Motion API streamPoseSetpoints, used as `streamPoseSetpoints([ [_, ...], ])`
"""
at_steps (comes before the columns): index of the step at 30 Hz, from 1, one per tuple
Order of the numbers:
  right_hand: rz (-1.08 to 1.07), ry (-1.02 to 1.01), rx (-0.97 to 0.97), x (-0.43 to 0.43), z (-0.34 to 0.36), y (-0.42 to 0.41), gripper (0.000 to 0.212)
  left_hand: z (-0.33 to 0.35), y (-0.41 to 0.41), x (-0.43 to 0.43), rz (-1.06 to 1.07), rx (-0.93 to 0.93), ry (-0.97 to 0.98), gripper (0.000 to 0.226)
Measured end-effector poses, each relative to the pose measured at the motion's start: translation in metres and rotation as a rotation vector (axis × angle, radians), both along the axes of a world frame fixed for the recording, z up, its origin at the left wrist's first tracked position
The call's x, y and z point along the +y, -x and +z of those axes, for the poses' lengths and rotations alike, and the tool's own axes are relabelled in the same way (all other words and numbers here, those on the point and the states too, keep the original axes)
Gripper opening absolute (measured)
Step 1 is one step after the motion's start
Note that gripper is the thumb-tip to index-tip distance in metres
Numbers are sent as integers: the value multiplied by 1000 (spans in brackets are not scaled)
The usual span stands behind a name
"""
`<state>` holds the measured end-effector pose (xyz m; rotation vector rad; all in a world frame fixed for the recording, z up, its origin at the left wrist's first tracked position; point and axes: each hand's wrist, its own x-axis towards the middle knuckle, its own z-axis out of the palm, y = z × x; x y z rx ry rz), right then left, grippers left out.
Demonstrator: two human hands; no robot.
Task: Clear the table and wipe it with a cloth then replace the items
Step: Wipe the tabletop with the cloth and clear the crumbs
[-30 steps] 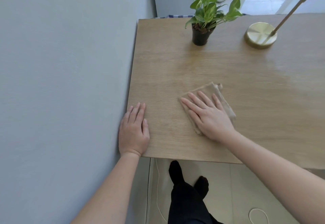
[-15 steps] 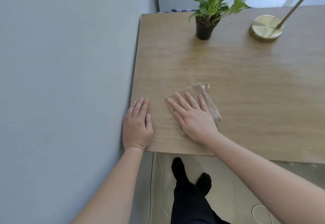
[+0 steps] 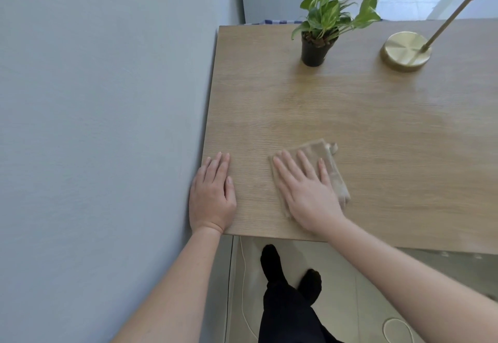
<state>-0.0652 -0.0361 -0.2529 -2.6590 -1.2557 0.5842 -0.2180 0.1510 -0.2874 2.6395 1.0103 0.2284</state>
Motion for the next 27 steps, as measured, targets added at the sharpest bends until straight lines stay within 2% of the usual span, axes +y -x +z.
streamPoseSetpoints([
  [2,66,-2,-4,-22,1,10,56,0,-2,0,7,-1,0,58],
  [5,96,-32,-11,-12,6,-27,53,1,-3,0,4,3,3,58],
  [12,-264,-51,-27,105,2,-143,60,1,-4,1,-5,-6,12,58],
  [15,-298,-49,-34,107,-7,-113,61,-1,-3,2,3,-14,-4,58],
  [21,-93,-68,-49,32,-12,26,59,-2,-2,2,4,-20,-15,57],
  [24,-81,-60,-51,40,-12,9,58,-2,-4,2,2,-17,-22,57],
  [27,-164,-93,-50,87,-12,-41,59,-2,-3,2,4,-13,-15,58],
])
